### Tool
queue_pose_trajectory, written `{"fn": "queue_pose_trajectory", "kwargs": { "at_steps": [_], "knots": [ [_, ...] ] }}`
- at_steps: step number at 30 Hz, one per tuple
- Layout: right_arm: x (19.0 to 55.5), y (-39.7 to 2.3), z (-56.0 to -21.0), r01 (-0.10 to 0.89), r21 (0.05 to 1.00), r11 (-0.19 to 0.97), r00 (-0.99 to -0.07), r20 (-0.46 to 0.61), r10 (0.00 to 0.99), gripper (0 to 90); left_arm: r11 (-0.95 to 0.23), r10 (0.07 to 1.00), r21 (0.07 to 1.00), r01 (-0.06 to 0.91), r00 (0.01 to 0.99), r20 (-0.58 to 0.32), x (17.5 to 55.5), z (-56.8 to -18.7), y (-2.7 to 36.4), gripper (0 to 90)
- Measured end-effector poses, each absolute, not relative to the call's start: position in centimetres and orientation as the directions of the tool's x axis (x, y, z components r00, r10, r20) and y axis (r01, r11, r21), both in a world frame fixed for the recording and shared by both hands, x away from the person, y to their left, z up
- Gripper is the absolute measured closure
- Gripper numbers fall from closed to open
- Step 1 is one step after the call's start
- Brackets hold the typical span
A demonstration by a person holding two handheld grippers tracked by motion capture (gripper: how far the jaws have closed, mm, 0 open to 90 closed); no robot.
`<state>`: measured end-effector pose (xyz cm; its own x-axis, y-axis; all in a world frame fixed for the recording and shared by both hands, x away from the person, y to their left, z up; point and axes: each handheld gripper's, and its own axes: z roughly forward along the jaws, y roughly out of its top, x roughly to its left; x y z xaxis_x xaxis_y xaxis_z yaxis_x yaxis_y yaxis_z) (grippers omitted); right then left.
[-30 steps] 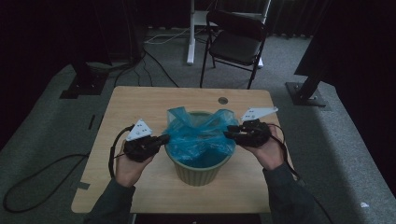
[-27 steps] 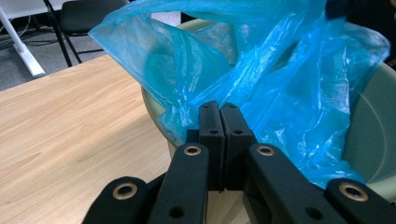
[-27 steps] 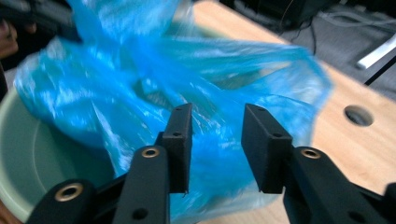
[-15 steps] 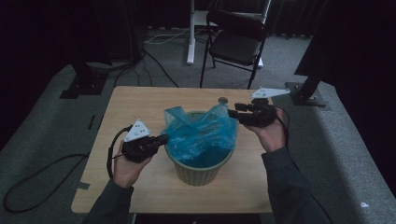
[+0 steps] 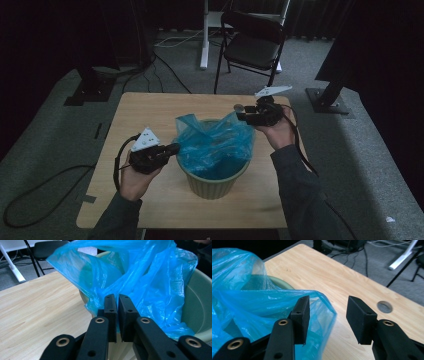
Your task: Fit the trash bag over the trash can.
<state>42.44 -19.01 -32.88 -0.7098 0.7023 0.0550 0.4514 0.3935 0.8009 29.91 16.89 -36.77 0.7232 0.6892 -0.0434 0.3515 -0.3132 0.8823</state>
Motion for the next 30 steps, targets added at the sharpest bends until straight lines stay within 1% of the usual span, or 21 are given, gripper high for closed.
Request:
{"fn": "queue_pose_trajectory", "kwargs": {
  "at_steps": [2, 3, 6, 7, 8, 9, 10, 11, 13, 14, 15, 16, 18, 23, 30],
  "knots": [
    [42.7, -18.8, -33.2, 0.458, 0.796, 0.396, -0.714, 0.064, 0.697, 53.1, -0.297, 0.692, 0.889, 0.348, 0.72, -0.05, 29.9, -36.5, 17.3, 81.4],
    [42.9, -18.6, -33.5, 0.464, 0.787, 0.405, -0.716, 0.064, 0.695, 54.9, -0.278, 0.691, 0.895, 0.348, 0.72, -0.065, 30.0, -36.2, 17.8, 80.5],
    [43.1, -18.5, -33.7, 0.469, 0.78, 0.414, -0.718, 0.064, 0.693, 56.3, -0.263, 0.693, 0.901, 0.345, 0.717, -0.072, 30.0, -36.0, 18.3, 78.3],
    [43.2, -18.4, -33.8, 0.471, 0.778, 0.416, -0.721, 0.067, 0.69, 61.2, -0.254, 0.7, 0.904, 0.343, 0.711, -0.073, 30.1, -35.8, 18.6, 77.3],
    [43.2, -18.4, -33.8, 0.471, 0.778, 0.416, -0.721, 0.067, 0.69, 61.2, -0.249, 0.703, 0.906, 0.344, 0.707, -0.075, 30.2, -35.6, 18.7, 77.3],
    [43.2, -18.4, -33.9, 0.471, 0.776, 0.419, -0.722, 0.066, 0.688, 66.9, -0.244, 0.711, 0.908, 0.341, 0.7, -0.071, 30.5, -35.2, 19.0, 75.9],
    [43.2, -18.4, -33.9, 0.471, 0.776, 0.419, -0.722, 0.066, 0.688, 66.9, -0.244, 0.711, 0.908, 0.341, 0.7, -0.071, 30.5, -35.2, 19.0, 75.2],
    [43.2, -18.4, -33.9, 0.471, 0.774, 0.423, -0.724, 0.065, 0.686, 72.6, -0.235, 0.718, 0.911, 0.338, 0.692, -0.072, 31.1, -34.9, 19.1, 74.4],
    [43.1, -18.4, -33.9, 0.469, 0.773, 0.427, -0.727, 0.063, 0.684, 76.6, -0.224, 0.726, 0.916, 0.334, 0.684, -0.072, 31.6, -34.5, 19.2, 72.9],
    [43.1, -18.4, -33.9, 0.469, 0.773, 0.427, -0.727, 0.063, 0.684, 76.6, -0.224, 0.726, 0.916, 0.334, 0.684, -0.072, 31.6, -34.5, 19.2, 72.3],
    [43.0, -18.4, -33.9, 0.463, 0.774, 0.433, -0.732, 0.057, 0.679, 81.3, -0.224, 0.729, 0.916, 0.333, 0.681, -0.069, 32.0, -34.4, 19.3, 71.3],
    [43.0, -18.4, -33.9, 0.463, 0.774, 0.433, -0.732, 0.057, 0.679, 81.3, -0.219, 0.735, 0.917, 0.333, 0.675, -0.069, 32.3, -34.3, 19.3, 71.3],
    [43.0, -18.5, -33.9, 0.457, 0.775, 0.437, -0.735, 0.053, 0.675, 85.1, -0.212, 0.743, 0.918, 0.335, 0.666, -0.071, 32.9, -34.2, 19.4, 70.1],
    [42.8, -18.6, -33.8, 0.448, 0.779, 0.439, -0.74, 0.048, 0.671, 89.3, -0.202, 0.779, 0.909, 0.365, 0.622, -0.077, 34.9, -34.5, 19.5, 67.6],
    [42.6, -18.7, -33.7, 0.435, 0.785, 0.441, -0.746, 0.039, 0.665, 89.7, -0.166, 0.81, 0.91, 0.38, 0.578, -0.094, 36.0, -34.9, 20.2, 67.1]
  ]
}}
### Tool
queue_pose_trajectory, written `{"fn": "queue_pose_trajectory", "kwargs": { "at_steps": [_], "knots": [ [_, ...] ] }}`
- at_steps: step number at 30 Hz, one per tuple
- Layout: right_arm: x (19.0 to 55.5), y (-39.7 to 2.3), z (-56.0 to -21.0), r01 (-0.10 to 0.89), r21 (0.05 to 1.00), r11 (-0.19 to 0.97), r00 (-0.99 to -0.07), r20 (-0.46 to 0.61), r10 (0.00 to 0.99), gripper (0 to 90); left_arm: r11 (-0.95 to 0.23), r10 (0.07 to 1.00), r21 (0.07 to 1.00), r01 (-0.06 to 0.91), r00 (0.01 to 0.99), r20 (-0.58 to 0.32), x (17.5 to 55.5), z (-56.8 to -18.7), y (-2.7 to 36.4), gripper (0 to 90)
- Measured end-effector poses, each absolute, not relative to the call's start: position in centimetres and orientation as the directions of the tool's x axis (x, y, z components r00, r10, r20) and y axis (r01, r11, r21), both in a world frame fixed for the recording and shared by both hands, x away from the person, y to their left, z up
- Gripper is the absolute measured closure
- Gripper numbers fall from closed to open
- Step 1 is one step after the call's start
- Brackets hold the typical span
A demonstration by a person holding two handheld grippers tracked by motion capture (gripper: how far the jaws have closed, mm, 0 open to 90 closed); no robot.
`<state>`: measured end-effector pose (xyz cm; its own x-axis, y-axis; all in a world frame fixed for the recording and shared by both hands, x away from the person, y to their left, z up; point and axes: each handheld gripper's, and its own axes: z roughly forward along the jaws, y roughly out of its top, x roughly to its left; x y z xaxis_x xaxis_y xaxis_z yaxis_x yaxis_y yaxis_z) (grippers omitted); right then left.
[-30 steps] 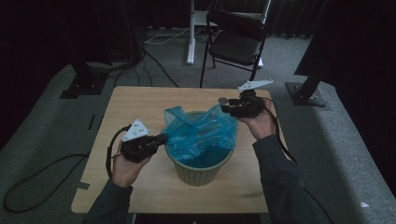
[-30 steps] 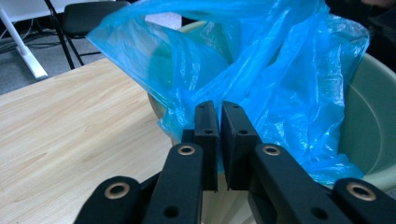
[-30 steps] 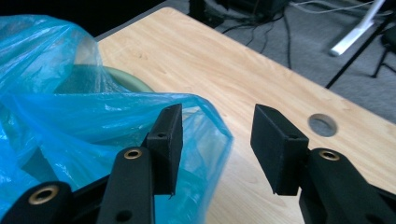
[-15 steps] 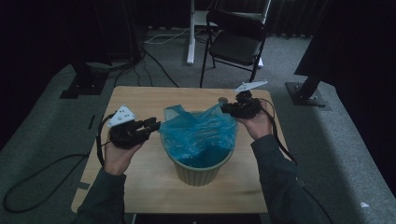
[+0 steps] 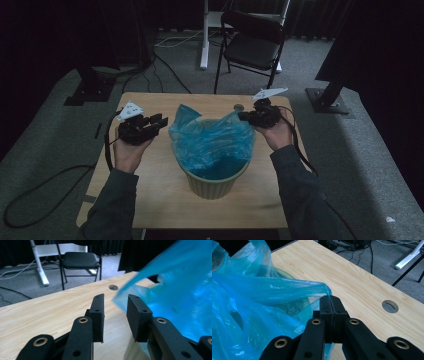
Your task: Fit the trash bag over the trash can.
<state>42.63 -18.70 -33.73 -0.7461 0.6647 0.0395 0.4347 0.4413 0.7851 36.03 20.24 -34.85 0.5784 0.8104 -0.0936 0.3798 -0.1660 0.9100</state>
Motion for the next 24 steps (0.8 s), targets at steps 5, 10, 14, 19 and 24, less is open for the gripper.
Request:
{"fn": "queue_pose_trajectory", "kwargs": {
  "at_steps": [5, 10, 14, 19, 24],
  "knots": [
    [42.6, -18.6, -33.9, 0.432, 0.787, 0.441, -0.75, 0.042, 0.66, 89.7, -0.157, 0.791, 0.905, 0.396, 0.599, -0.125, 36.9, -35.3, 20.5, 64.2],
    [42.6, -18.4, -33.9, 0.425, 0.788, 0.446, -0.756, 0.038, 0.654, 89.7, -0.157, 0.749, 0.9, 0.407, 0.643, -0.161, 37.7, -35.7, 19.8, 57.2],
    [42.6, -18.3, -33.9, 0.421, 0.79, 0.446, -0.759, 0.037, 0.651, 89.6, -0.141, 0.724, 0.886, 0.442, 0.656, -0.212, 38.8, -36.1, 19.1, 53.7],
    [42.6, -18.3, -33.9, 0.42, 0.791, 0.445, -0.76, 0.038, 0.649, 89.6, -0.143, 0.687, 0.867, 0.476, 0.679, -0.259, 39.9, -36.6, 18.0, 53.9],
    [42.6, -18.3, -34.0, 0.413, 0.793, 0.448, -0.765, 0.035, 0.643, 89.6, -0.196, 0.701, 0.851, 0.486, 0.677, -0.225, 40.2, -36.9, 17.3, 69.4]
  ]
}}
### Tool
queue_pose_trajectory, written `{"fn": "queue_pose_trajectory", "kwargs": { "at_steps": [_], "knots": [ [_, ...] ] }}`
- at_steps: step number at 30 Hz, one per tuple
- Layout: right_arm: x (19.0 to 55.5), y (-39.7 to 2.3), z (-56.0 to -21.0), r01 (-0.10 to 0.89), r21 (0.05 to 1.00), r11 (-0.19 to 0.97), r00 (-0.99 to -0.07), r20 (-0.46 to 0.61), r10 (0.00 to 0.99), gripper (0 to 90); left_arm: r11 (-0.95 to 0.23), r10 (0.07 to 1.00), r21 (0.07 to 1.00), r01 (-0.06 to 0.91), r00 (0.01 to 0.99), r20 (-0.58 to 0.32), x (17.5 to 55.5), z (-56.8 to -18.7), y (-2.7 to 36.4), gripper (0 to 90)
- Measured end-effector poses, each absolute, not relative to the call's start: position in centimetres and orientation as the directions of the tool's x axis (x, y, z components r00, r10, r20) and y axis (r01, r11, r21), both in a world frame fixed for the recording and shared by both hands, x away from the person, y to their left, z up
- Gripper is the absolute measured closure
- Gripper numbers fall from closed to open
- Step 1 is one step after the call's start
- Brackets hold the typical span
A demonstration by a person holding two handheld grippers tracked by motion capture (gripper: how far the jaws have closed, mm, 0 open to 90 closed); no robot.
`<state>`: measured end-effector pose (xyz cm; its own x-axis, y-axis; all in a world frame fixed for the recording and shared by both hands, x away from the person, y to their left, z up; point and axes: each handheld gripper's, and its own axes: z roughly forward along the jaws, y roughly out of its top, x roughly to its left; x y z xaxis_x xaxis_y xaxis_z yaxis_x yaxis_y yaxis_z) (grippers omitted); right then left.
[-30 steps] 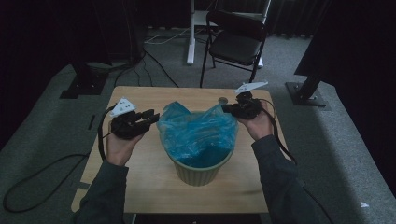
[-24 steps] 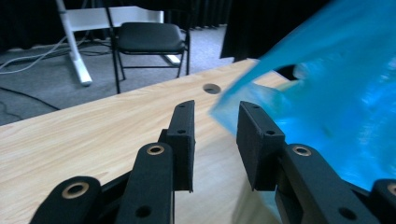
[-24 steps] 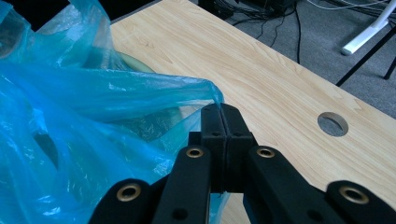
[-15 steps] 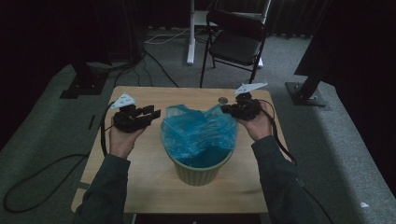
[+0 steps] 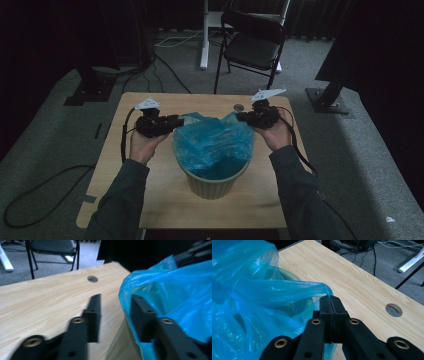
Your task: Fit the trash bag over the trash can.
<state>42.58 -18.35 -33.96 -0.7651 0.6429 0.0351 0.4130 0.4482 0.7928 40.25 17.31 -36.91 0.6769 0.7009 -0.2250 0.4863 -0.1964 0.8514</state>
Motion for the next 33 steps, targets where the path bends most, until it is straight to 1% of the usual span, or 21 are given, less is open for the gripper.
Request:
{"fn": "queue_pose_trajectory", "kwargs": {
  "at_steps": [1, 2, 4, 6, 7, 10, 15, 24, 28, 33],
  "knots": [
    [42.6, -18.3, -34.0, 0.411, 0.793, 0.45, -0.766, 0.034, 0.641, 89.6, -0.211, 0.705, 0.848, 0.486, 0.677, -0.213, 40.3, -37.0, 17.2, 69.4],
    [42.6, -18.4, -34.0, 0.41, 0.793, 0.451, -0.767, 0.032, 0.641, 89.6, -0.22, 0.709, 0.845, 0.487, 0.675, -0.204, 40.3, -37.0, 17.1, 74.7],
    [42.6, -18.4, -34.0, 0.41, 0.793, 0.45, -0.766, 0.032, 0.642, 89.6, -0.232, 0.715, 0.844, 0.483, 0.673, -0.188, 40.4, -37.1, 17.0, 81.9],
    [42.7, -18.5, -34.0, 0.408, 0.794, 0.45, -0.765, 0.029, 0.643, 89.6, -0.228, 0.724, 0.848, 0.478, 0.666, -0.181, 40.4, -37.1, 17.1, 88.3],
    [42.7, -18.6, -34.0, 0.409, 0.794, 0.45, -0.764, 0.028, 0.645, 89.6, -0.221, 0.728, 0.849, 0.48, 0.66, -0.184, 40.4, -37.1, 17.2, 89.1],
    [42.9, -18.9, -34.1, 0.409, 0.792, 0.453, -0.755, 0.015, 0.656, 89.6, -0.215, 0.743, 0.85, 0.48, 0.645, -0.177, 40.5, -37.1, 17.7, 89.5],
    [43.2, -19.7, -34.5, 0.423, 0.797, 0.431, -0.743, 0.033, 0.669, 89.6, -0.202, 0.754, 0.856, 0.476, 0.633, -0.174, 40.5, -37.1, 18.2, 89.5],
    [44.0, -19.7, -35.0, 0.42, 0.799, 0.43, -0.721, 0.006, 0.693, 89.6, -0.206, 0.777, 0.866, 0.455, 0.614, -0.138, 41.2, -37.0, 17.2, 89.4],
    [44.5, -19.8, -36.1, 0.445, 0.782, 0.437, -0.711, 0.012, 0.703, 89.6, -0.217, 0.78, 0.856, 0.47, 0.61, -0.137, 41.5, -37.8, 16.7, 89.4],
    [44.3, -20.3, -37.9, 0.48, 0.767, 0.426, -0.712, 0.057, 0.7, 89.6, -0.238, 0.773, 0.832, 0.5, 0.617, -0.15, 41.4, -39.4, 16.4, 89.2]
  ]
}}
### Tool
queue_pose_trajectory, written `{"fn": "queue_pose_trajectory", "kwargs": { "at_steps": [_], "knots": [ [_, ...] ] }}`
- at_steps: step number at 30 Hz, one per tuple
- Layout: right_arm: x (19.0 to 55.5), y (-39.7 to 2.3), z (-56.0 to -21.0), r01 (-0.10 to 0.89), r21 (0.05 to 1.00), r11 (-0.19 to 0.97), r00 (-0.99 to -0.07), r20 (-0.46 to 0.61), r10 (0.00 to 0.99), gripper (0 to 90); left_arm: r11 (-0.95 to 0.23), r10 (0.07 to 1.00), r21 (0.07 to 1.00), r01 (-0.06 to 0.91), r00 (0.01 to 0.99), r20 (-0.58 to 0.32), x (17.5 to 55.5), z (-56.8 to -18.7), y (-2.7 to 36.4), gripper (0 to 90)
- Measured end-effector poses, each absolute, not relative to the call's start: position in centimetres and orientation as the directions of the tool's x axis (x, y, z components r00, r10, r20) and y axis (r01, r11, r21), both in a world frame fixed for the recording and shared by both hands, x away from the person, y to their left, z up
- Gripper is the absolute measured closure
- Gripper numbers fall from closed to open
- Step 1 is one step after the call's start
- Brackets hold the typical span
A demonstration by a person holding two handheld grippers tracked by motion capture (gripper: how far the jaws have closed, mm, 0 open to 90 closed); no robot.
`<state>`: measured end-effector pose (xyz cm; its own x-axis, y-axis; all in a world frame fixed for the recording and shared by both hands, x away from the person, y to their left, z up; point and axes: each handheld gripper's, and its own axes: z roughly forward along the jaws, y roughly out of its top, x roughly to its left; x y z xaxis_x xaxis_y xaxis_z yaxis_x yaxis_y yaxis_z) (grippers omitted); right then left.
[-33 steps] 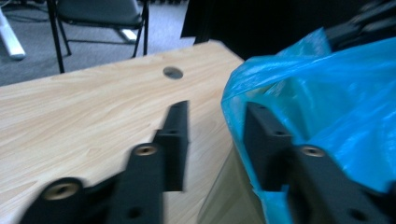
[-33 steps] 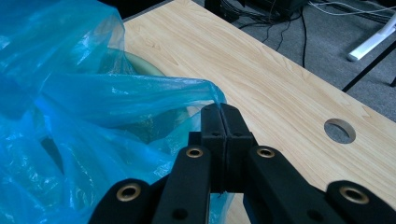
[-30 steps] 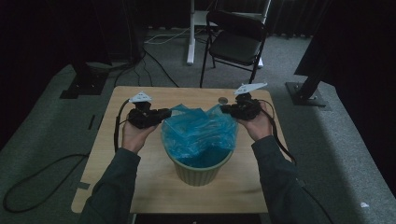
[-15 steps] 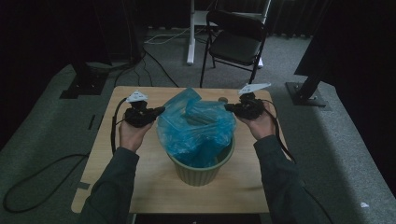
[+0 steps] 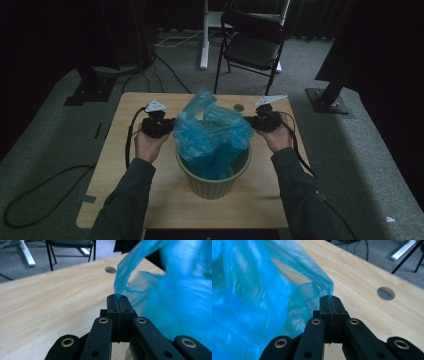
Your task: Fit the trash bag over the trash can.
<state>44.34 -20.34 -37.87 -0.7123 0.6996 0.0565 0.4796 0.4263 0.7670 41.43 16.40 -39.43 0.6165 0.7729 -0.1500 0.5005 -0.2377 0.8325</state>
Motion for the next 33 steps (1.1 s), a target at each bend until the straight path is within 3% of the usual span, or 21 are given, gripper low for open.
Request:
{"fn": "queue_pose_trajectory", "kwargs": {
  "at_steps": [8, 13, 33],
  "knots": [
    [42.8, -21.3, -39.0, 0.498, 0.754, 0.428, -0.733, 0.102, 0.673, 89.0, -0.227, 0.749, 0.822, 0.522, 0.633, -0.195, 40.3, -40.8, 16.6, 85.2],
    [41.7, -21.9, -38.7, 0.479, 0.763, 0.434, -0.752, 0.102, 0.651, 82.9, -0.204, 0.741, 0.833, 0.514, 0.638, -0.212, 39.3, -40.5, 17.5, 78.2],
    [41.4, -21.4, -38.2, 0.453, 0.771, 0.448, -0.772, 0.087, 0.63, 85.0, -0.108, 0.751, 0.891, 0.441, 0.623, -0.218, 37.1, -37.1, 20.1, 63.0]
  ]
}}
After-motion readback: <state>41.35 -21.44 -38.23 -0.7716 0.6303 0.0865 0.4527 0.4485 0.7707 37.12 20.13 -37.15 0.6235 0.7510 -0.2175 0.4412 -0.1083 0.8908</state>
